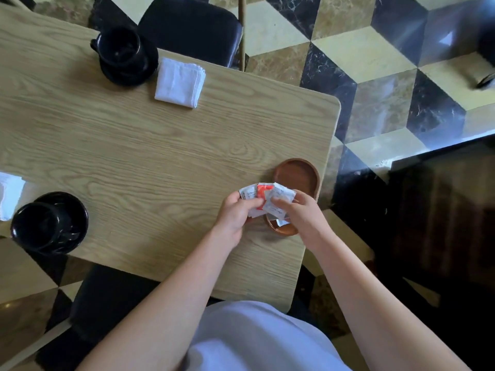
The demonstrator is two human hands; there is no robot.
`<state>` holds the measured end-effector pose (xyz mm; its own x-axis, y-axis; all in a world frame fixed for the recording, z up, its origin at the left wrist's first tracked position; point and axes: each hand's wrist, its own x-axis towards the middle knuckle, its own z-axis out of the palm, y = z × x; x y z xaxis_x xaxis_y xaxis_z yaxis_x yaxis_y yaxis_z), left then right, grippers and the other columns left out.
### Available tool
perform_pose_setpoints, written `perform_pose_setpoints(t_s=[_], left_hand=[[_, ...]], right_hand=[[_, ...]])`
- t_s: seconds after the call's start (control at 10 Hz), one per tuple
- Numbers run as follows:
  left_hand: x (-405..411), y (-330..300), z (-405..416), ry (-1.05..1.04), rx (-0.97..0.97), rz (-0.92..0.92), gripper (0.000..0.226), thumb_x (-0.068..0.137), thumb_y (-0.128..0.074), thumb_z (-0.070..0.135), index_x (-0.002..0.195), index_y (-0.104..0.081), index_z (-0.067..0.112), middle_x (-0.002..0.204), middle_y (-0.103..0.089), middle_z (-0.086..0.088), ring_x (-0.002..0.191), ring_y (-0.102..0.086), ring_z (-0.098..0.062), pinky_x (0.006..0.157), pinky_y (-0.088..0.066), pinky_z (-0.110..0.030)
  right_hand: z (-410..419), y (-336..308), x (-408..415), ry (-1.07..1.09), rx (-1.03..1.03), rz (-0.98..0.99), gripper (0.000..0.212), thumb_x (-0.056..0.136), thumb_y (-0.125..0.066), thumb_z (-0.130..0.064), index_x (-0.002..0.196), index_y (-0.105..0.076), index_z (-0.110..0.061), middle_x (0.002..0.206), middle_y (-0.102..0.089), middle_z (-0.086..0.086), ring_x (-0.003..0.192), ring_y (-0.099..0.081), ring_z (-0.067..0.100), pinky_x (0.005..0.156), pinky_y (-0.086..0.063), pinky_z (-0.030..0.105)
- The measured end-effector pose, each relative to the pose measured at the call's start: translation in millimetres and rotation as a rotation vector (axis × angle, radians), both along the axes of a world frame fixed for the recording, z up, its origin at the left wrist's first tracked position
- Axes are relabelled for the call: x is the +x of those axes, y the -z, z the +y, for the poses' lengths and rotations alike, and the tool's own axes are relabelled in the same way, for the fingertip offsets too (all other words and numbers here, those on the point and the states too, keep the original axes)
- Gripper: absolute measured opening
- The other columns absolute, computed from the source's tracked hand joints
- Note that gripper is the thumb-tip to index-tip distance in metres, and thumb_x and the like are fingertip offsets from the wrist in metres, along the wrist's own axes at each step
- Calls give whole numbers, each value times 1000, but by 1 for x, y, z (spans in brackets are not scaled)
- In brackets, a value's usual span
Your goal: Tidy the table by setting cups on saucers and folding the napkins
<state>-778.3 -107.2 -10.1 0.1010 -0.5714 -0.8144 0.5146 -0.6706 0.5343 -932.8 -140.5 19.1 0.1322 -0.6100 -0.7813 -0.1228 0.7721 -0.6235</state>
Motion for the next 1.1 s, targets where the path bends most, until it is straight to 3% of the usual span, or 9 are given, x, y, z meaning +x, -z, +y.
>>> perform_pose_setpoints(t_s=[0.1,0.2,0.4,0.5,0.6,0.7,0.9,1.0,1.1], left_hand=[[-19,-4,-6,131,27,0,26,84,-65,-9,108,-70,-2,99,-74,-18,90,-71,-29,84,-59,-37],[-37,-7,-14,191,78,10,30,87,-65,-3,117,-67,-6,104,-70,-22,90,-67,-31,81,-53,-35],[-64,-8,-31,217,194,-54,4,91,-67,2,92,-67,6,84,-69,-12,67,-63,-19,60,-54,-24],[-72,-1,-39,155,261,-64,5,90,-66,-5,90,-68,-1,79,-70,-18,60,-67,-22,56,-61,-27],[-80,5,-47,210,339,-171,17,87,-70,-4,74,-59,-3,53,-60,-17,32,-55,-20,33,-47,-23],[-81,15,-45,359,361,-361,30,84,-76,9,66,-52,3,45,-53,-9,34,-48,-18,38,-38,-22],[-72,3,-38,645,208,-915,34,82,-76,36,97,-59,10,97,-70,-7,93,-67,-32,66,-42,-33],[-69,-9,-28,715,64,-995,22,92,-64,32,92,-50,15,94,-63,-5,98,-64,-32,68,-39,-35],[-53,-15,-15,1000,-241,-1294,22,95,-55,32,105,-55,12,112,-59,-10,110,-53,-30,87,-41,-41]], right_hand=[[4,0,-24,18,13,-77,22,94,-70,-14,116,-69,-9,107,-78,15,95,-77,28,80,-60,38],[-15,1,-43,-94,-68,132,19,92,-72,-16,109,-67,-8,104,-77,15,88,-76,25,76,-60,40],[-79,9,-57,-676,-300,526,22,89,-73,-25,101,-58,-14,93,-65,0,74,-62,10,51,-44,22],[-102,13,-54,-868,-333,564,27,89,-71,-20,108,-52,-16,99,-59,2,74,-58,9,47,-44,20],[-114,15,-48,-1083,-405,656,26,86,-70,-19,106,-58,-9,100,-64,8,80,-64,24,62,-55,40],[-116,18,-40,-1233,-510,742,20,84,-71,-20,99,-61,-12,88,-62,4,77,-62,26,51,-45,32],[-103,22,-40,-1163,-797,853,49,85,-79,-25,125,-55,-13,119,-61,5,115,-49,27,85,-52,40],[-85,12,-45,-987,-795,851,47,89,-74,-28,129,-55,-11,125,-59,7,121,-48,30,93,-50,39],[-54,0,-46,-789,-740,863,46,97,-62,-38,131,-55,-7,130,-57,12,125,-46,33,97,-47,41]])
